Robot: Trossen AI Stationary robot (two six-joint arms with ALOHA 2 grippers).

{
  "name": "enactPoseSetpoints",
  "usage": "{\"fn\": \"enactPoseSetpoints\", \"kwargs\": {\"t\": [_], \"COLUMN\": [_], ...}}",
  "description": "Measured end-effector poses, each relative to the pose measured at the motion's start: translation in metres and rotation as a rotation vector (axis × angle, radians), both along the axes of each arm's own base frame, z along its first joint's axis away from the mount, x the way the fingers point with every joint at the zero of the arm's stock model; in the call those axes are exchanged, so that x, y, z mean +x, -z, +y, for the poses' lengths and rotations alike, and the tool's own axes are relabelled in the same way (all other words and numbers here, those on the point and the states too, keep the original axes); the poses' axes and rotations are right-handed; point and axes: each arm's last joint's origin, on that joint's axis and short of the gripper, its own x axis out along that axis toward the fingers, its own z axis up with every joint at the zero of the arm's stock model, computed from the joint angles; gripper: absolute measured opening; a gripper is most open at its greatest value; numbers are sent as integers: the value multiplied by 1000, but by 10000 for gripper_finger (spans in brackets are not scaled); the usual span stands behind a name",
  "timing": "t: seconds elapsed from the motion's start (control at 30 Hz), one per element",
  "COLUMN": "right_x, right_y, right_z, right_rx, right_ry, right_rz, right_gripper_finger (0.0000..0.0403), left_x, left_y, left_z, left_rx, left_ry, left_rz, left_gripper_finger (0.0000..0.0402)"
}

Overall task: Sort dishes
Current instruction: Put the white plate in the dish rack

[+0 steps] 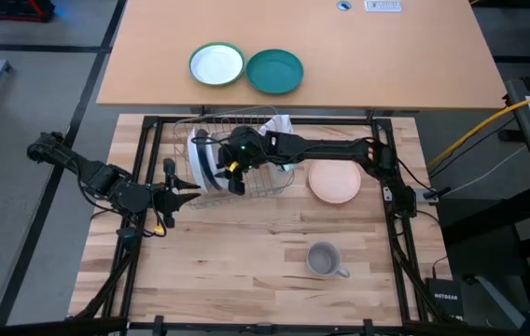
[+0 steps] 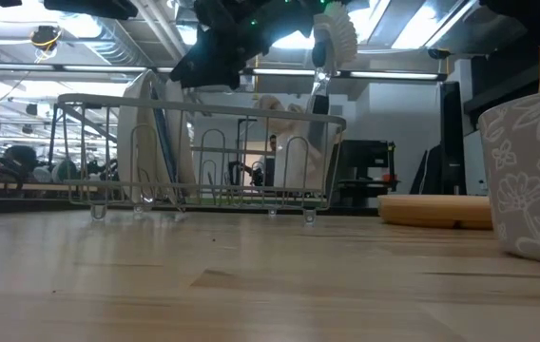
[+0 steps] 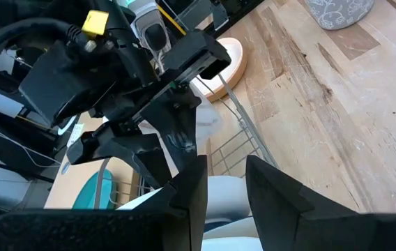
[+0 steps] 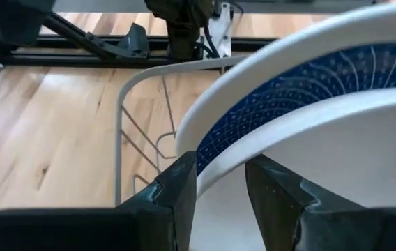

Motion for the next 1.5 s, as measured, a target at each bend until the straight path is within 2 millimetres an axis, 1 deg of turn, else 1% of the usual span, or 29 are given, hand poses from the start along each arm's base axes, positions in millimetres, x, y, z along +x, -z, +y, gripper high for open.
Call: {"fn": "enactPoseSetpoints", "kwargs": {"t": [0.13,0.33,0.53,0.77,0.97,1.1,1.23,1.5], "right_x": [1,3,3,3,2,-1,-2,-1], "right_y": [0,-1,-1,0,1,5,7,6], "right_z": [5,18,29,25,19,18,18,19], "right_rx": [-70,-175,-208,-249,-235,-255,-259,-256], "right_ry": [-50,-123,-152,-43,21,83,91,86], "right_rz": [-13,-38,-35,-5,14,77,102,89], "right_gripper_finger": [128,128,128,128,128,128,128,128], "left_x": [0,0,0,0,0,0,3,12], "left_y": [0,0,0,0,0,0,-1,-8], "left_z": [0,0,0,0,0,1,8,27], "left_rx": [0,0,0,11,93,158,208,196], "left_ry": [1,1,1,6,39,60,33,-103], "left_rz": [0,0,0,4,30,52,68,9], "left_gripper_finger": [90,90,90,90,90,90,90,90]}}
